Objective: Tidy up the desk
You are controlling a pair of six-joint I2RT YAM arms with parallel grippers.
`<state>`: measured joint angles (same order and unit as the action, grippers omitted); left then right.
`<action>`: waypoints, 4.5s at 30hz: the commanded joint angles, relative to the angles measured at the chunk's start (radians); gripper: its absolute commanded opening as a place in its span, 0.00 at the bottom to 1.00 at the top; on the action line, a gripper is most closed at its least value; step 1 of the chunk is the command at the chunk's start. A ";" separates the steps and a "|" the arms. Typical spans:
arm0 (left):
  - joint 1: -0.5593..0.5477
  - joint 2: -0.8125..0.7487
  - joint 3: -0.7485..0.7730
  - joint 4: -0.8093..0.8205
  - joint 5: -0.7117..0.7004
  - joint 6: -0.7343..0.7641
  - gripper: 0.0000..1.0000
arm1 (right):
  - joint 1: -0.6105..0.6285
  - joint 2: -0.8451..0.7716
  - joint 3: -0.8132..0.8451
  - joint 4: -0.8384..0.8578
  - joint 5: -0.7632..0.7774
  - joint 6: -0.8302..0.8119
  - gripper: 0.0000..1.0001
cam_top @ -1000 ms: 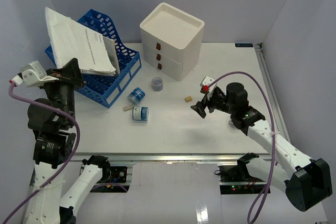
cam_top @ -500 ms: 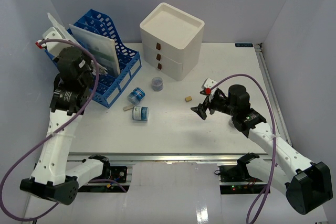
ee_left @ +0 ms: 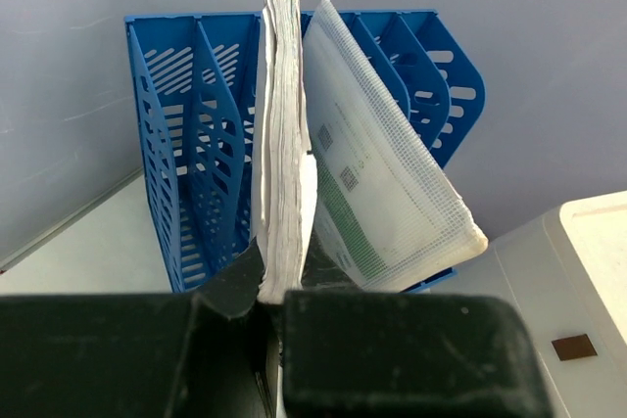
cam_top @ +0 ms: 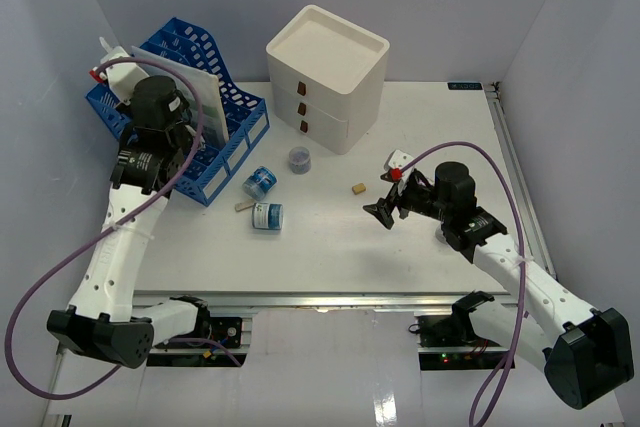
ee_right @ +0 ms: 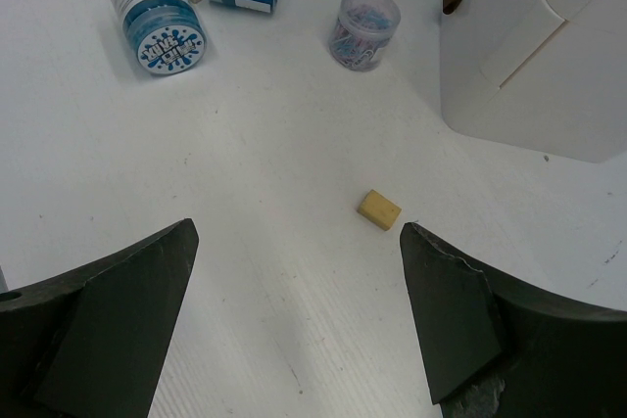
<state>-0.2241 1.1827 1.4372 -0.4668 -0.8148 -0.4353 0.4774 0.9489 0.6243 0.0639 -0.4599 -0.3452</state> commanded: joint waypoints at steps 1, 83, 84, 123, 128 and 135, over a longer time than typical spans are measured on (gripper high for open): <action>0.000 0.023 0.039 0.047 -0.035 -0.014 0.00 | -0.006 0.002 -0.006 0.054 -0.013 -0.001 0.90; -0.105 0.736 0.133 0.652 1.086 0.417 0.86 | -0.281 0.065 0.060 -0.185 -0.488 -0.194 0.94; -0.106 0.752 0.147 0.650 1.086 0.421 0.84 | -0.281 0.068 0.062 -0.185 -0.490 -0.193 0.95; -0.092 0.343 -0.304 0.759 1.328 0.385 0.00 | -0.294 0.091 0.057 -0.191 -0.453 -0.211 0.95; -0.093 0.271 -0.369 0.728 1.331 0.359 0.00 | -0.302 0.102 0.055 -0.194 -0.433 -0.215 0.95; -0.093 0.222 -0.394 0.693 1.311 0.334 0.00 | -0.312 0.110 0.055 -0.197 -0.389 -0.221 0.95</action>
<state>-0.3108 1.4948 1.0526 0.2159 0.4610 -0.0737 0.1755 1.0544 0.6472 -0.1308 -0.8745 -0.5549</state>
